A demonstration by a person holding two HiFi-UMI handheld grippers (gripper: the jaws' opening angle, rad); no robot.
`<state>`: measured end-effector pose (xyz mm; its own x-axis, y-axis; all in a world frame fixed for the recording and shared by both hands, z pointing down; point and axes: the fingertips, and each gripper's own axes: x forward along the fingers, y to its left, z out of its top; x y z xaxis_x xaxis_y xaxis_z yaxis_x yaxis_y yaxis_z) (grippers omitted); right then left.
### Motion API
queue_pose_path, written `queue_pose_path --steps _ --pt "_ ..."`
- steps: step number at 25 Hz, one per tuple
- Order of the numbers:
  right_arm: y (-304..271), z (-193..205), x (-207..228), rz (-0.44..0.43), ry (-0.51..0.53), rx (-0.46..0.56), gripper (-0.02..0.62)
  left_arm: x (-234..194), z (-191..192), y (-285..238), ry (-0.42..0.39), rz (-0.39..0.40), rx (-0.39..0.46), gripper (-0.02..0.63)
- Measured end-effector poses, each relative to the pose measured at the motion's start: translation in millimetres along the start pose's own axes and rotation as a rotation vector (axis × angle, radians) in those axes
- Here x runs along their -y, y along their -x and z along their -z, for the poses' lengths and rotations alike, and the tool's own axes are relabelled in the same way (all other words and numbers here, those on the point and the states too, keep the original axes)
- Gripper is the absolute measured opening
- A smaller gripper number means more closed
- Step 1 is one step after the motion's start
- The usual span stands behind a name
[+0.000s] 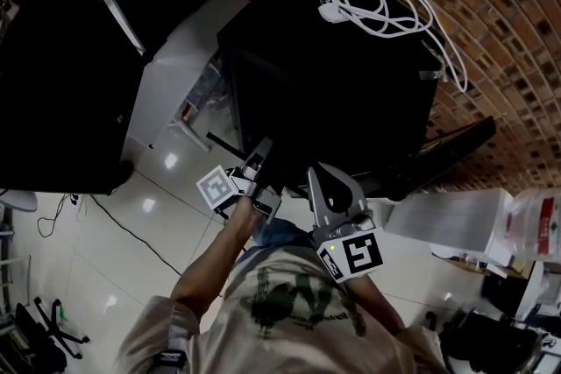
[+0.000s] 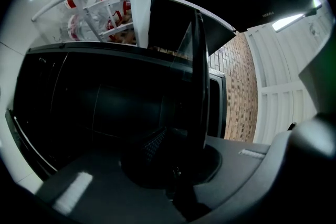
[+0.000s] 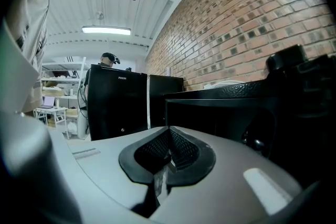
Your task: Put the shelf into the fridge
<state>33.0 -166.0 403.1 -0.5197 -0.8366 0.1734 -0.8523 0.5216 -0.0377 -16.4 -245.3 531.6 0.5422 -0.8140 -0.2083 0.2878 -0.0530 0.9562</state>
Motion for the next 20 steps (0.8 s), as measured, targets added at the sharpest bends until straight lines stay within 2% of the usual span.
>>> queue_pose_path --steps 20 --pt "-20 13 10 0.013 -0.015 -0.030 0.000 -16 -5 -41 -0.018 -0.010 -0.023 0.021"
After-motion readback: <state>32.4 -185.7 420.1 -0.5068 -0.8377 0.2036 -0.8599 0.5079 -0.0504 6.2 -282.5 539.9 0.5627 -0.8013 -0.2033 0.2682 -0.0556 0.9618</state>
